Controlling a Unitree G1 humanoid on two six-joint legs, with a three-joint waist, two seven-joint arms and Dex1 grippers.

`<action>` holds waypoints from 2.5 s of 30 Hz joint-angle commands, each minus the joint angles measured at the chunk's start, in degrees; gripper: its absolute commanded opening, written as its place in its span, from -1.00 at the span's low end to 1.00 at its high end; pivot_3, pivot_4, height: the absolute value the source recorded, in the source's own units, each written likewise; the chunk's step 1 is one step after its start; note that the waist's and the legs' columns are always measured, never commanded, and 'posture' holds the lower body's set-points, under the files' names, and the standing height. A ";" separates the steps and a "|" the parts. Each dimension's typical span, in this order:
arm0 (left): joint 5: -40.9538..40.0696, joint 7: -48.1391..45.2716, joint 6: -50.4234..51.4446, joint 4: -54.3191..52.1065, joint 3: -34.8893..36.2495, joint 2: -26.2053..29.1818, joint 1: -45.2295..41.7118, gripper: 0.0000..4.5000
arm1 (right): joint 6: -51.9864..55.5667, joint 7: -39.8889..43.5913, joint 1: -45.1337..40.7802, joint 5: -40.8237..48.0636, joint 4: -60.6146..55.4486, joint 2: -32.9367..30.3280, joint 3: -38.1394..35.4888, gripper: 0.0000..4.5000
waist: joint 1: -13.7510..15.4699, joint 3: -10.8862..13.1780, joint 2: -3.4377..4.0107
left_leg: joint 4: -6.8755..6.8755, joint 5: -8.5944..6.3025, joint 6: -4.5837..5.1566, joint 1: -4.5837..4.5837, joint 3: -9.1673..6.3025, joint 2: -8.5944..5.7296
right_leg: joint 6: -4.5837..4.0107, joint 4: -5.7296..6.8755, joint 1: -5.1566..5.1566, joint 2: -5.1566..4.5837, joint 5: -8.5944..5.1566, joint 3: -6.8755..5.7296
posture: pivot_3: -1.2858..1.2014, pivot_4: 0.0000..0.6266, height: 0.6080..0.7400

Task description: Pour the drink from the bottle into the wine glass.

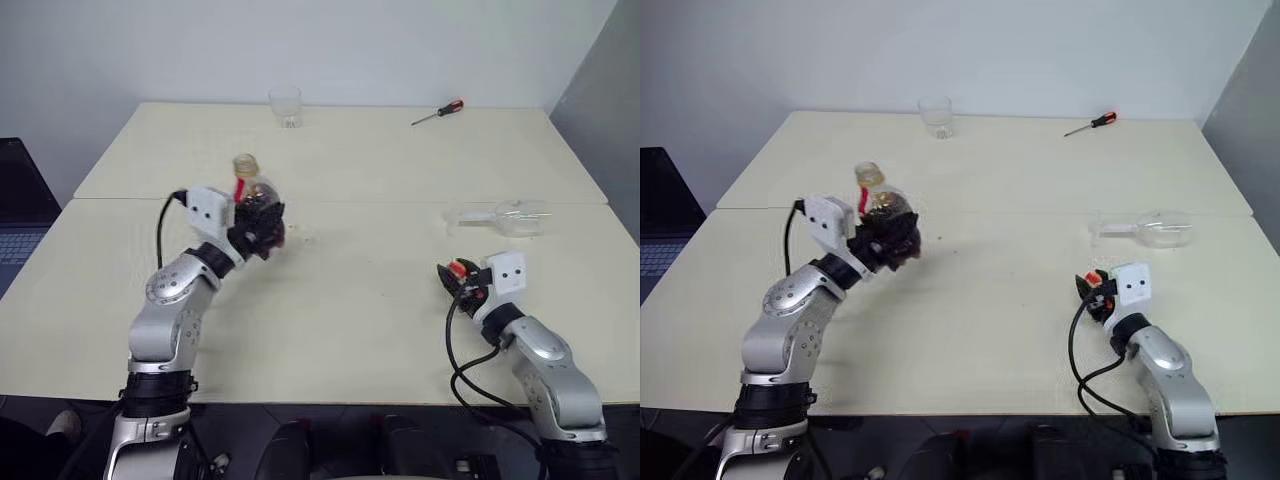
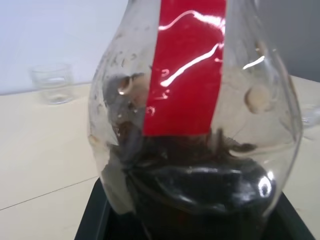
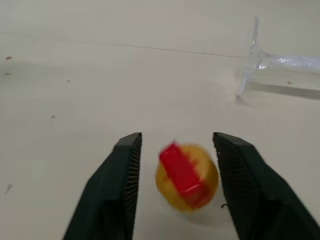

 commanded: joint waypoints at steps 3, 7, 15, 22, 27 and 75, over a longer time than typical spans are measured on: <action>0.35 3.52 -0.77 -5.24 0.77 -1.23 0.48 -0.19 | 0.46 0.38 -1.30 -0.05 -0.99 0.03 0.45 0.90 | 0.00 0.04 -0.06 | 0.02 0.00 0.00 -0.02 -0.04 0.00 | 0.01 0.02 0.00 -0.03 0.01 -0.01 | 0.03 -0.52 1.00; 0.59 5.72 -0.74 -5.17 3.87 0.25 2.62 -0.19 | 1.09 3.48 -1.85 3.20 -5.51 -1.38 -0.31 0.99 | -0.13 0.04 -0.06 | -0.01 0.00 0.00 0.05 -0.07 0.08 | 0.00 0.07 0.00 -0.02 0.01 -0.02 | 0.03 -0.52 1.00; 3.02 8.53 -6.67 5.89 10.58 4.49 1.27 -0.19 | -1.38 14.48 -6.05 3.96 -12.81 -8.79 5.01 0.99 | -0.11 0.07 -0.10 | -0.02 0.00 0.01 0.08 -0.06 0.08 | 0.00 0.05 0.01 0.01 0.00 -0.06 | 0.03 -0.52 1.00; 5.41 10.90 -15.27 21.37 13.77 7.06 -4.17 -0.19 | -3.54 27.05 -12.37 7.72 -13.46 -10.52 12.50 0.99 | 0.14 0.27 -0.53 | 0.03 0.00 0.00 0.05 -0.14 0.06 | 0.00 0.04 0.03 -0.03 0.01 -0.14 | 0.03 -0.52 1.00; 6.81 11.86 -22.42 34.15 14.59 9.55 -9.71 -0.19 | -5.95 31.69 -15.20 8.09 -9.91 -10.13 14.09 0.99 | 0.14 0.30 -0.70 | 0.05 0.00 0.00 0.04 -0.17 0.05 | 0.00 0.04 0.03 -0.06 0.02 -0.18 | 0.03 -0.52 1.00; 1.66 15.31 -22.37 21.52 18.00 9.43 6.73 0.99 | -1.52 24.99 -16.19 8.77 -8.16 -7.76 11.02 1.00 | -0.11 0.26 -0.76 | 0.02 -0.01 0.00 0.02 -0.18 0.12 | -0.03 0.09 -0.05 -0.19 0.04 0.00 | 0.03 -0.52 1.00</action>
